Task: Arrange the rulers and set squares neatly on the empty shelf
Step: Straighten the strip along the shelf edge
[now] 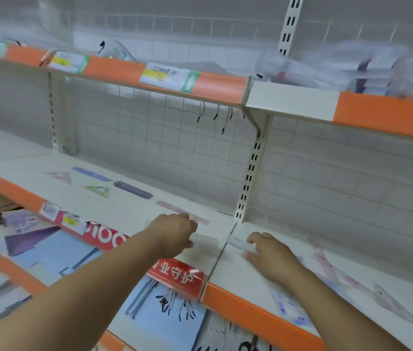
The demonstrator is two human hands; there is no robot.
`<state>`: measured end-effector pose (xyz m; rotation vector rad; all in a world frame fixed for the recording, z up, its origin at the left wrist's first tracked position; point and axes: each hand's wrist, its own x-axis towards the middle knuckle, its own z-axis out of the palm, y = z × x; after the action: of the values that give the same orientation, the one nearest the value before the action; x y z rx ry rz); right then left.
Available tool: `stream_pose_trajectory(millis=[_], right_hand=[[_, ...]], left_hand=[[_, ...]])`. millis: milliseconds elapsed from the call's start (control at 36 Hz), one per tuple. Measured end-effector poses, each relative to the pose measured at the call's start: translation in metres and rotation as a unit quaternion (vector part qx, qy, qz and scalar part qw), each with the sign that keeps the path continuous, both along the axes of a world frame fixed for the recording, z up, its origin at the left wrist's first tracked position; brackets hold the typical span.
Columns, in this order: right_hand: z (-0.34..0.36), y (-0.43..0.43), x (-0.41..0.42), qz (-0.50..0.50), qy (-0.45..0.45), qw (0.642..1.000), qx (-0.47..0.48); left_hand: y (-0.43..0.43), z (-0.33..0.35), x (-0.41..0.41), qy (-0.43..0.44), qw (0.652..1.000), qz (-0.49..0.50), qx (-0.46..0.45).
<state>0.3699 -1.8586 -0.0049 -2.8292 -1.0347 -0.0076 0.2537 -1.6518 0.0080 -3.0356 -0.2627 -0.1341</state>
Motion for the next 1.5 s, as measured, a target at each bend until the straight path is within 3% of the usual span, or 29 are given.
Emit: stream_pose_trajectory(millis=[528, 1056, 1500], right_hand=[[0.001, 0.183, -0.076, -0.017, -0.003, 0.999, 0.044], [0.006, 0.291, -0.024, -0.016, -0.016, 0.998, 0.052], [-0.014, 0.376, -0.031, -0.049, 0.026, 0.998, 0.040]], left_hand=[[0.195, 0.008, -0.085, 0.022, 0.999, 0.014, 0.019], [0.315, 0.015, -0.031, 0.003, 1.000, 0.012, 0.008], [0.415, -0.006, -0.015, 0.064, 0.997, -0.041, 0.002]])
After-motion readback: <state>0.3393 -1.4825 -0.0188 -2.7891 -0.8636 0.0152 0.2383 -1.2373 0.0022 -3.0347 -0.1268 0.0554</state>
